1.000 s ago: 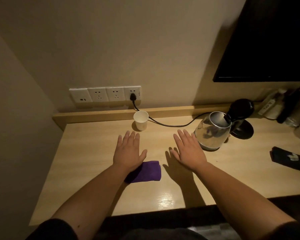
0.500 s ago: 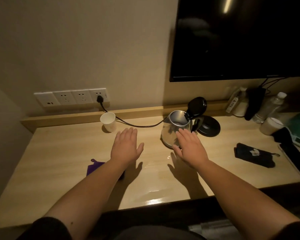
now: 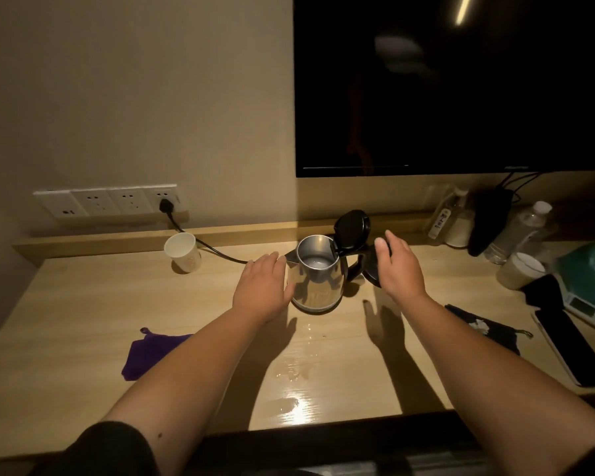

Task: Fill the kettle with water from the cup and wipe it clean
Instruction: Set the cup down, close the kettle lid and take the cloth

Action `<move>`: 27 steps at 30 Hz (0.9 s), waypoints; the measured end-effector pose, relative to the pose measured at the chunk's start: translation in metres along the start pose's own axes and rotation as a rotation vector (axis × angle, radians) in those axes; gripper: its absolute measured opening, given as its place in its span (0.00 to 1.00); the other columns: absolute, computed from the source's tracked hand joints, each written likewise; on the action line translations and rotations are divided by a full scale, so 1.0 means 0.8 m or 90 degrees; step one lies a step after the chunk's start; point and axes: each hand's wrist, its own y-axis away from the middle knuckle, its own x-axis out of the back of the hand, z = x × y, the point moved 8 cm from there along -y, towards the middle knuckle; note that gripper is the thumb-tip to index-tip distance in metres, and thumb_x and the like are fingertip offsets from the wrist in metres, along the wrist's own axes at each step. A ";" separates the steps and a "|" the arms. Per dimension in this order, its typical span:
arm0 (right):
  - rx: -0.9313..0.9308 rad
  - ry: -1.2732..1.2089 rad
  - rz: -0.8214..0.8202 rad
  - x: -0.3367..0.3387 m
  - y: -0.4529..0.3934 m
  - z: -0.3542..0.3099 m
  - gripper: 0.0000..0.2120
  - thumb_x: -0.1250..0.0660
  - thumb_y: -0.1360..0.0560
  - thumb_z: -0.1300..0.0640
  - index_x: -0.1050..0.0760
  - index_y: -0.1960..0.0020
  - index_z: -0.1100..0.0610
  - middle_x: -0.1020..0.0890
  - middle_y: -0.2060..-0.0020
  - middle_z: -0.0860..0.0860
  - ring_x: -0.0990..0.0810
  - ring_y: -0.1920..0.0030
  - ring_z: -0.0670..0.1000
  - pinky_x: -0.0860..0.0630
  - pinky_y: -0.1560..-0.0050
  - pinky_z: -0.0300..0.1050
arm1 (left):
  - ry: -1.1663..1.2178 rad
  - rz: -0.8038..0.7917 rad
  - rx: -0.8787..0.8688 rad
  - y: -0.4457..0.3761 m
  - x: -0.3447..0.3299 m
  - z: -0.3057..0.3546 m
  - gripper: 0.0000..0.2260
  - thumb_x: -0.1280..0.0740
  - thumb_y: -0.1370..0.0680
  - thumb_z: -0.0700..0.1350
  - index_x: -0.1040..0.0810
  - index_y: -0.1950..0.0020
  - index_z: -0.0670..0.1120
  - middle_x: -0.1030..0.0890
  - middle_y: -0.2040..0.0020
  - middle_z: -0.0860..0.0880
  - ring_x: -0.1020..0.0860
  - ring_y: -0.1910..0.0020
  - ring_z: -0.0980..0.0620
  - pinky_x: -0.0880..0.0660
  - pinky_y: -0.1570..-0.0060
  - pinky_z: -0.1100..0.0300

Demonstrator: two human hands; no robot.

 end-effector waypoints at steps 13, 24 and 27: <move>0.076 -0.138 -0.103 -0.057 -0.030 -0.068 0.22 0.45 0.17 0.47 0.34 0.25 0.51 0.28 0.28 0.51 0.32 0.28 0.51 0.34 0.29 0.50 | 0.025 -0.039 -0.045 -0.033 -0.034 0.002 0.30 0.40 0.20 0.51 0.48 0.22 0.47 0.47 0.21 0.47 0.46 0.23 0.47 0.44 0.26 0.48; 0.373 0.433 -0.128 -0.140 -0.008 -0.088 0.21 0.42 0.19 0.43 0.24 0.32 0.51 0.31 0.26 0.56 0.34 0.27 0.62 0.41 0.27 0.61 | 0.042 -0.039 -0.038 -0.029 -0.046 -0.003 0.33 0.39 0.20 0.50 0.54 0.21 0.49 0.53 0.20 0.49 0.51 0.22 0.48 0.48 0.25 0.47; 0.370 0.438 -0.128 -0.139 -0.008 -0.086 0.21 0.42 0.19 0.43 0.24 0.32 0.52 0.30 0.27 0.56 0.33 0.27 0.62 0.40 0.27 0.61 | 0.051 -0.032 -0.033 -0.029 -0.048 -0.002 0.33 0.39 0.20 0.50 0.54 0.21 0.49 0.53 0.20 0.48 0.51 0.22 0.48 0.48 0.25 0.48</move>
